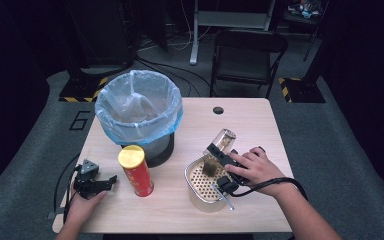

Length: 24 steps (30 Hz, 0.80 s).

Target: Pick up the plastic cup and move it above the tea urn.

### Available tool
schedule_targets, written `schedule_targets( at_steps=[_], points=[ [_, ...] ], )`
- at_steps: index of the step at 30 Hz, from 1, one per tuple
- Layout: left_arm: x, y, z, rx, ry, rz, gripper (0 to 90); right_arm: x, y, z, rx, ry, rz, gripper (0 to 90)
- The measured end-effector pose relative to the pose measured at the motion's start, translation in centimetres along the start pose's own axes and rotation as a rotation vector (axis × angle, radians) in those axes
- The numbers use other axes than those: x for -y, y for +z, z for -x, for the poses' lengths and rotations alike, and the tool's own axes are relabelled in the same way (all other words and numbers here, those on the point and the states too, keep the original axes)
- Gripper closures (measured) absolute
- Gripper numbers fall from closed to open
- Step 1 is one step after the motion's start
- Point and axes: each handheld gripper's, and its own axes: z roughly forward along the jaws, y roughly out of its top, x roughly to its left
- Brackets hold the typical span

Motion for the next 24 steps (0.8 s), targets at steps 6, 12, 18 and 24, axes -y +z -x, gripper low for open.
schedule_targets(
  at_steps=[6,12,18,24],
  points=[
    [0.01,0.01,0.03,0.004,-0.003,0.000,15.2,-0.53,-0.31,0.45,0.031,-0.032,0.005,33.7],
    [0.01,0.01,0.02,0.005,-0.002,0.000,15.2,-0.89,-0.30,0.31,0.009,-0.045,0.013,33.5],
    [0.01,0.00,0.02,0.005,-0.002,-0.001,15.2,-1.00,-0.51,0.16,0.030,-0.039,0.010,33.5],
    [0.01,0.00,0.02,0.005,-0.001,-0.001,15.2,-1.08,-0.53,-0.15,0.050,-0.050,-0.002,33.4]
  ],
)
